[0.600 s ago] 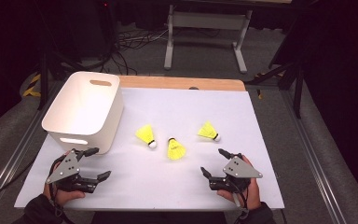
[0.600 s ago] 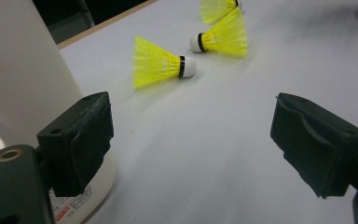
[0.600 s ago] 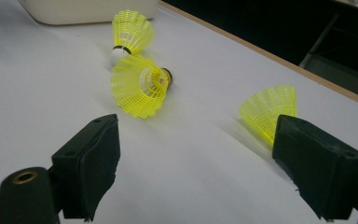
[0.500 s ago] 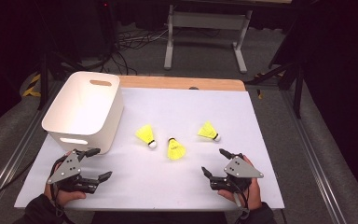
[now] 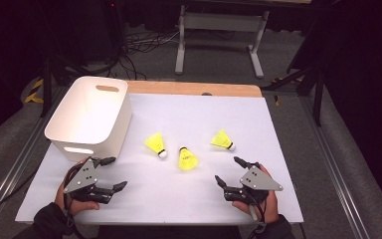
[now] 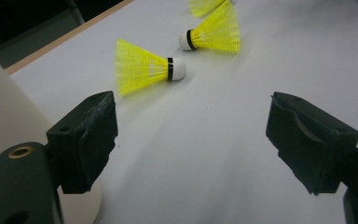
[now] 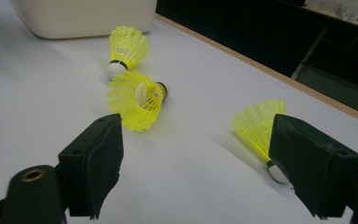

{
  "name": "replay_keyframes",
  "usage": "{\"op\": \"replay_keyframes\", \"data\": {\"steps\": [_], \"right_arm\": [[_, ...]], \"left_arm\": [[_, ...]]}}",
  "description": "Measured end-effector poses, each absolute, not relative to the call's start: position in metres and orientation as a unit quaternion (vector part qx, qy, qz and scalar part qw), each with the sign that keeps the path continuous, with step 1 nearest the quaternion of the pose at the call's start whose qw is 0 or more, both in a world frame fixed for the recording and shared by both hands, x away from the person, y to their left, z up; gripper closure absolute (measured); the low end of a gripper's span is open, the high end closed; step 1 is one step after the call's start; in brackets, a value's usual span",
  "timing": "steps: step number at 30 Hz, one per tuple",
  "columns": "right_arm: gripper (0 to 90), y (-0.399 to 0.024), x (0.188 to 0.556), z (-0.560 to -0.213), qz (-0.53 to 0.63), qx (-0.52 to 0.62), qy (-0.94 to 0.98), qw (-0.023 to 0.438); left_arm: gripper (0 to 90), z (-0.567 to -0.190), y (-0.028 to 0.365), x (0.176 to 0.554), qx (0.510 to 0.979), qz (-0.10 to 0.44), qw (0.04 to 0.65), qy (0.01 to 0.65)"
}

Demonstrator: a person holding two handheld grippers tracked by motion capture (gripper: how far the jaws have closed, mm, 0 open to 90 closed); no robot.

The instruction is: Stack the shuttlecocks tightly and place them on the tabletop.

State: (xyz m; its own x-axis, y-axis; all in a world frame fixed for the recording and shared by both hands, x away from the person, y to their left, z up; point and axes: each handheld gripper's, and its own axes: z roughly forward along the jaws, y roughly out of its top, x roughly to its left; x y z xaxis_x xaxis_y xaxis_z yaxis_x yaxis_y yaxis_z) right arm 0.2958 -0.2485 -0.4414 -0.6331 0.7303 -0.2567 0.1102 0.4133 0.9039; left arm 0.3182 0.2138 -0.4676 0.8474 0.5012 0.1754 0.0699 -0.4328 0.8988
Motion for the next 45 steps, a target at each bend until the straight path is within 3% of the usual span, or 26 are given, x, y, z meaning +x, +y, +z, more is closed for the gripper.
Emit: {"op": "replay_keyframes", "data": {"steps": [12,23,32,37,45], "right_arm": [[19.3,-0.243,0.300,-0.447,0.449,0.279,0.786,0.322],[20.1,-0.242,0.302,-0.449,0.441,0.275,0.795,0.314],[20.3,-0.240,0.303,-0.451,0.433,0.273,0.800,0.313],[20.3,-0.240,0.304,-0.452,0.428,0.271,0.805,0.310],[20.3,-0.240,0.305,-0.453,0.425,0.271,0.807,0.307]], "left_arm": [[27.9,-0.448,0.157,0.338,0.838,0.218,0.476,0.157],[26.9,-0.443,0.115,0.398,0.836,0.197,0.456,0.234],[26.1,-0.450,0.115,0.435,0.832,0.161,0.441,0.297],[30.8,-0.458,0.109,0.444,0.838,0.141,0.425,0.310],[51.1,-0.457,0.106,0.450,0.838,0.133,0.425,0.316]]}}
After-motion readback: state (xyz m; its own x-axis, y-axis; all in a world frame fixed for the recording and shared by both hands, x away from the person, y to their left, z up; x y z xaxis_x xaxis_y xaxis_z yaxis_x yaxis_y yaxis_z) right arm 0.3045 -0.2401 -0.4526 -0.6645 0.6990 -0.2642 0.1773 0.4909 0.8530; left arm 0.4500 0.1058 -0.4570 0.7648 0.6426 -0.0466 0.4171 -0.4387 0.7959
